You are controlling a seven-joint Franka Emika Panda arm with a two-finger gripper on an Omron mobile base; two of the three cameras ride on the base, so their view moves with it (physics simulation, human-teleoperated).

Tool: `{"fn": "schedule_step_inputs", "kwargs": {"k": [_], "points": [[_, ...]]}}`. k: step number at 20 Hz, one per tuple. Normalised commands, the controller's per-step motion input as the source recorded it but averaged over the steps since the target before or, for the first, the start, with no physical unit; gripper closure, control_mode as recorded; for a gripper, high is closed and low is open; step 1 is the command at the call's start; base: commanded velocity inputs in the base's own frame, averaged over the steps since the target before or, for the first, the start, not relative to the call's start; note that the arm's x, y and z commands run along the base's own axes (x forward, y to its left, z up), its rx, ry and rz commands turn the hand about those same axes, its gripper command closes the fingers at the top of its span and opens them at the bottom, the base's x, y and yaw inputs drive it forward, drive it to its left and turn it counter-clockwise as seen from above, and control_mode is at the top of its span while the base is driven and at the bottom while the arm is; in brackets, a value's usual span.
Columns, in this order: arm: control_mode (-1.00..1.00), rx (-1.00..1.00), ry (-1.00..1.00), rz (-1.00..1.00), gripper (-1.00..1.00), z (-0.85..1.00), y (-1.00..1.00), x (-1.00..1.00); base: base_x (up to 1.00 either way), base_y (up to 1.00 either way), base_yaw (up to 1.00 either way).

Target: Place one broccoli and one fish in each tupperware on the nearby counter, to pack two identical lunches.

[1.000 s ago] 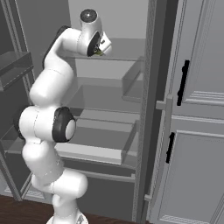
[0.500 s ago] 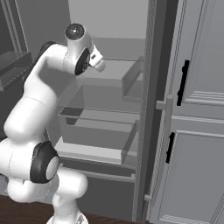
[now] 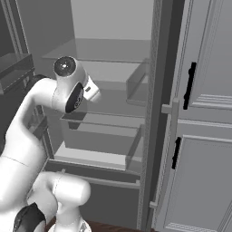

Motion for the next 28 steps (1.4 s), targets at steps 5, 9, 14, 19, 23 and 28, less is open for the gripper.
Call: {"fn": "schedule_step_inputs", "kwargs": {"k": [5, 9, 14, 19, 23, 28], "points": [[1.00, 0.00, 0.00, 0.00, 1.00, -0.33, 0.00, -0.80, -0.20, 0.00, 0.00], [1.00, 0.00, 0.00, 0.00, 1.00, 0.00, 0.00, 0.00, -1.00, 0.00, 0.00], [1.00, 0.00, 0.00, 0.00, 1.00, 0.00, 0.00, 0.00, -1.00, 0.05, 0.00], [1.00, 0.00, 0.00, 0.00, 1.00, 0.00, 0.00, 0.00, -1.00, 0.59, 0.19], [1.00, 0.00, 0.00, 0.00, 1.00, 0.00, 0.00, 0.00, -0.79, 0.88, 0.52], [1.00, 0.00, 0.00, 0.00, 1.00, 0.00, 0.00, 0.00, -0.07, 0.61, 0.74]]}}
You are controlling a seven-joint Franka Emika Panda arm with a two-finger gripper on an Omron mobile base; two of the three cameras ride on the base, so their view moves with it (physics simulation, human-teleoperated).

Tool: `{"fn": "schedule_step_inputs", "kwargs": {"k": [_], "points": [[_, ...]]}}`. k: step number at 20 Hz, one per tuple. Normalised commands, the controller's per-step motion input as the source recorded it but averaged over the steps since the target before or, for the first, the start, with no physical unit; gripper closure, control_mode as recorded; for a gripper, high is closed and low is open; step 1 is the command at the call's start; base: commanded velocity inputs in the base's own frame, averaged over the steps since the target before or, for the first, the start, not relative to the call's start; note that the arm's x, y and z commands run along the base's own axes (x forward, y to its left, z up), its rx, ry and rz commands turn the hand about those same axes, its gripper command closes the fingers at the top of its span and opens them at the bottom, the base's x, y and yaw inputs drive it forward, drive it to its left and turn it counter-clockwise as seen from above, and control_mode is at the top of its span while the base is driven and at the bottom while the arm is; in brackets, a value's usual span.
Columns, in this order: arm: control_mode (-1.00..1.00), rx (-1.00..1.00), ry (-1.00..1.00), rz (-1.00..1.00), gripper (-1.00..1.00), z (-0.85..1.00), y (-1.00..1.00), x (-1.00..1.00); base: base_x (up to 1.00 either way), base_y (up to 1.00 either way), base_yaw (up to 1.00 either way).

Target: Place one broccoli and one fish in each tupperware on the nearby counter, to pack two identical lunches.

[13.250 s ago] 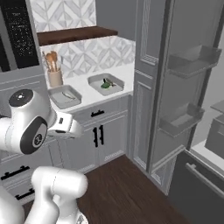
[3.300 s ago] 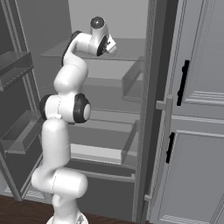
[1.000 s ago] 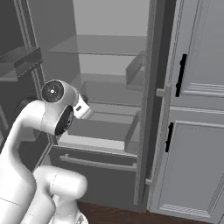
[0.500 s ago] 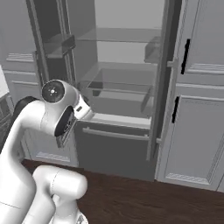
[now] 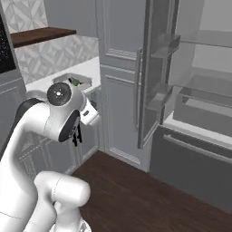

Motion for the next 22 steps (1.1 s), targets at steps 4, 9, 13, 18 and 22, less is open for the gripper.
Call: {"fn": "schedule_step_inputs", "kwargs": {"k": [4, 9, 13, 18, 22], "points": [[1.00, 0.00, 0.00, 0.00, 1.00, 0.00, 0.00, 0.00, 0.40, 0.23, 0.65], [1.00, 0.00, 0.00, 0.00, 1.00, 0.00, 0.00, 0.00, 0.62, -0.27, 0.42], [1.00, 0.00, 0.00, 0.00, 1.00, 0.00, 0.00, 0.00, 1.00, -0.25, 0.32], [1.00, 0.00, 0.00, 0.00, 1.00, 0.00, 0.00, 0.00, 1.00, 0.04, 0.35], [1.00, 0.00, 0.00, 0.00, 1.00, 0.00, 0.00, 0.00, 1.00, 0.03, 0.40]]}}
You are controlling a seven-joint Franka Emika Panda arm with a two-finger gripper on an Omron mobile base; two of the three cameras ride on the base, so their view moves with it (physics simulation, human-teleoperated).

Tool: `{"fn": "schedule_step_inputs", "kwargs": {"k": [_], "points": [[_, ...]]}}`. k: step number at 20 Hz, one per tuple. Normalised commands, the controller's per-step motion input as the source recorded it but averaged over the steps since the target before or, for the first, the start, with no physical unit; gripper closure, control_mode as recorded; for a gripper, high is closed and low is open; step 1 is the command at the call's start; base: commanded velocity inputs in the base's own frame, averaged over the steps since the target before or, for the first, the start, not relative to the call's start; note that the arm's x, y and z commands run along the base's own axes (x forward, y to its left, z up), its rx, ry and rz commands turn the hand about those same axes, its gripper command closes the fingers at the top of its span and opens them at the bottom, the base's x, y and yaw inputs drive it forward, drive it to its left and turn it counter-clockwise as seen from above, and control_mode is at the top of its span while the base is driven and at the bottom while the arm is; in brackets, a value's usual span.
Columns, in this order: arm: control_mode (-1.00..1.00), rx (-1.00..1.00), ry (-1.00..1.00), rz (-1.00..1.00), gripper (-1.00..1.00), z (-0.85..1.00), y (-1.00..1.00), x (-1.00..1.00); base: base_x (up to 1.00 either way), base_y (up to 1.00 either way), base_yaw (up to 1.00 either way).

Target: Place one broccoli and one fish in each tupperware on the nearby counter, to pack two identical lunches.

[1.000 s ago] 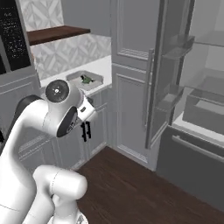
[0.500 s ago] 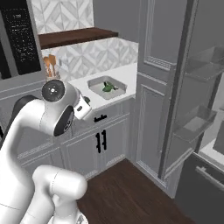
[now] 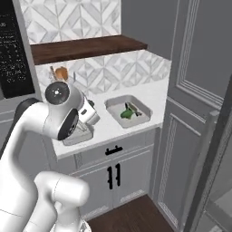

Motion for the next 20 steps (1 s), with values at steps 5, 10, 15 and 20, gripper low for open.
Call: {"fn": "schedule_step_inputs", "kwargs": {"k": [5, 10, 15, 20], "points": [[1.00, 0.00, 0.00, 0.00, 1.00, 0.00, 0.00, 0.00, 0.95, -0.05, 0.40], [1.00, 0.00, 0.00, 0.00, 1.00, 0.00, 0.00, 0.00, 0.80, -0.08, 0.44], [1.00, 0.00, 0.00, 0.00, 1.00, 0.00, 0.00, 0.00, 0.57, -0.27, 0.51], [-1.00, 0.00, 0.03, 0.07, 1.00, -0.13, 0.00, 0.05, 0.36, -0.16, 0.40]]}}
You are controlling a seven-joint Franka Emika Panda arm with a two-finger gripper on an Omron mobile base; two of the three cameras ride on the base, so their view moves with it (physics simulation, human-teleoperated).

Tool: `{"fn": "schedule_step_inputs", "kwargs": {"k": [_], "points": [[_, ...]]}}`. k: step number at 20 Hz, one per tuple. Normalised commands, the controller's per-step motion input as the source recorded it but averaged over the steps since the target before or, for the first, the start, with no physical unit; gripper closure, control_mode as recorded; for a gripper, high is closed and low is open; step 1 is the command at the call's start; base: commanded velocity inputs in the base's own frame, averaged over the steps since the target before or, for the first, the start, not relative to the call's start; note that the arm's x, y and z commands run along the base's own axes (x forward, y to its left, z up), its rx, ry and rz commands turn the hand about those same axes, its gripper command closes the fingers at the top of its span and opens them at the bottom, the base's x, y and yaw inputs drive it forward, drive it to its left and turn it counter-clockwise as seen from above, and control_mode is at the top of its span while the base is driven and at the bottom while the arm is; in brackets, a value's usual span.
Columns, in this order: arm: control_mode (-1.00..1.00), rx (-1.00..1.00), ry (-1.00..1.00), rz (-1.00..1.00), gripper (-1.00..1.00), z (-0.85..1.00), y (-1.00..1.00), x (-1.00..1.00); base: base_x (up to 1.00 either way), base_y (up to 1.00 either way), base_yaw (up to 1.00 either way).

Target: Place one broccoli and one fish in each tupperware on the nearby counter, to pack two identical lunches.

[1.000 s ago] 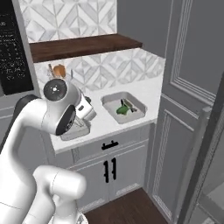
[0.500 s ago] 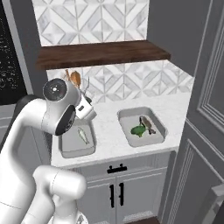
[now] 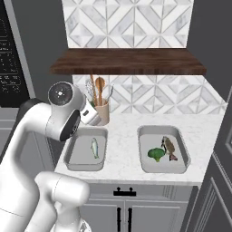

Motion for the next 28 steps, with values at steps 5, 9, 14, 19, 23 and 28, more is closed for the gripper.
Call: {"fn": "schedule_step_inputs", "kwargs": {"k": [5, 9, 14, 19, 23, 28], "points": [[-1.00, 0.00, 0.16, 0.25, 1.00, -0.64, 0.16, 0.09, 0.00, 0.00, 0.00], [-1.00, 0.00, 0.12, 0.18, 1.00, -0.63, 0.23, 0.11, 0.00, 0.00, 0.00], [-1.00, 0.00, 0.11, 0.12, 1.00, -0.62, 0.38, 0.05, 0.00, 0.00, 0.00], [-1.00, 0.02, 0.09, 0.21, 1.00, -0.47, 0.00, 0.14, 0.00, 0.00, 0.00], [-1.00, 0.00, 0.08, 0.21, 1.00, -0.54, 0.00, 0.46, 0.00, 0.00, 0.00], [-1.00, 0.00, 0.05, 0.17, 1.00, -0.50, 0.00, 0.60, 0.00, 0.00, 0.00]]}}
